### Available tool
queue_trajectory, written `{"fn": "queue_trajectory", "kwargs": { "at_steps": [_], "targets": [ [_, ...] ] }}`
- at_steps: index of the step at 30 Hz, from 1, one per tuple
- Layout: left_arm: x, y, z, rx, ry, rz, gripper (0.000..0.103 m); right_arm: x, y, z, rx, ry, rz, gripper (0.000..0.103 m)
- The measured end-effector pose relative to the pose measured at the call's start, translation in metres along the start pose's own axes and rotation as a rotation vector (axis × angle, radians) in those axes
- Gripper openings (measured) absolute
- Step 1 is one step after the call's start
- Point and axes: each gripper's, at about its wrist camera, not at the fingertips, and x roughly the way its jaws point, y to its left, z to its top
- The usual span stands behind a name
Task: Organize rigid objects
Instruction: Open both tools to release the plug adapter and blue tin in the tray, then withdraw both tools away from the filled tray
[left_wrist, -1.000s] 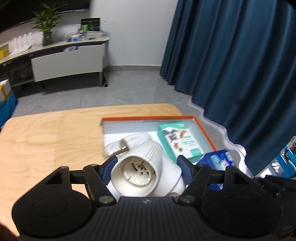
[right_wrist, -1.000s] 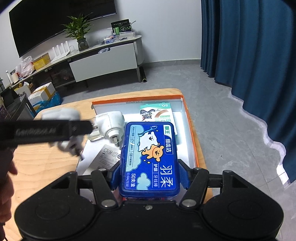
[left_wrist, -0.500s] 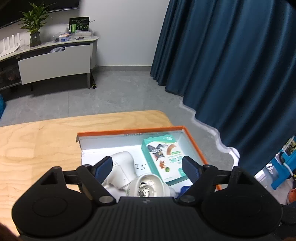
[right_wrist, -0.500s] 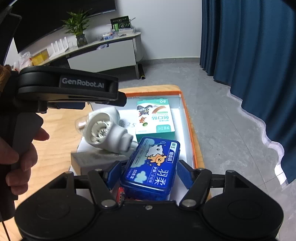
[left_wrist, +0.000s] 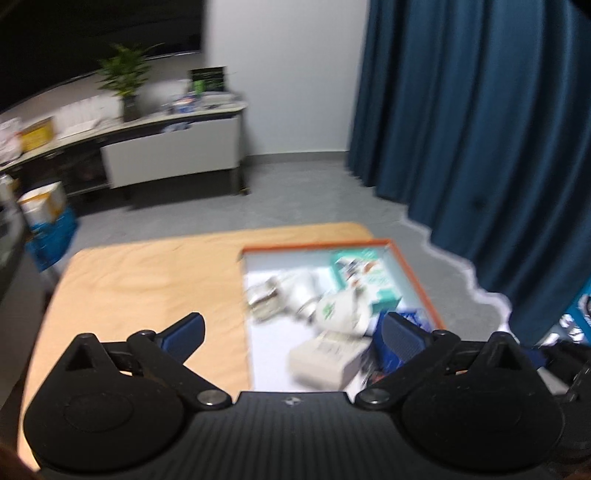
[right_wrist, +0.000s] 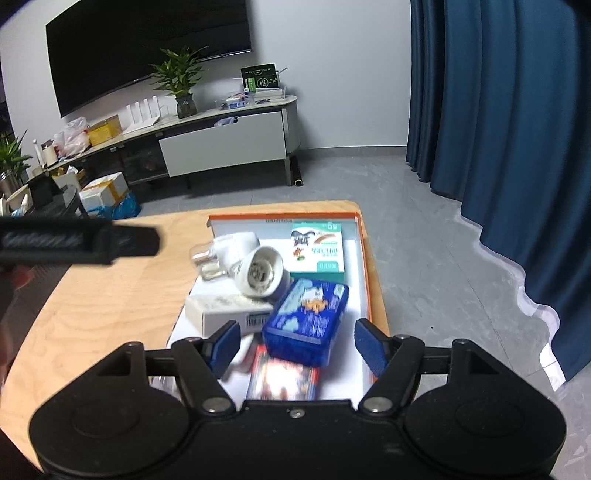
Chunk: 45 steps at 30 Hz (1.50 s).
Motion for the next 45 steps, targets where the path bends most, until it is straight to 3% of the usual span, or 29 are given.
{"fn": "queue_trajectory", "kwargs": {
  "at_steps": [7,18,28,45],
  "targets": [
    [-0.012,0.003,-0.043,-0.058,0.106,0.059,0.103,-0.02,0.008,-0.025,-0.01,0.014,0.0,0.082],
    [-0.029,0.007,-0.082,-0.057,0.13,0.069,0.103,-0.028,0.015,-0.052,0.004,0.042,0.003,0.082],
    [-0.029,0.01,-0.088,-0.089,0.153,0.116,0.103,-0.023,0.024,-0.057,-0.004,0.056,0.003,0.082],
    [-0.023,0.005,-0.096,-0.092,0.171,0.086,0.103,-0.018,0.024,-0.062,-0.009,0.068,-0.013,0.082]
  ]
}}
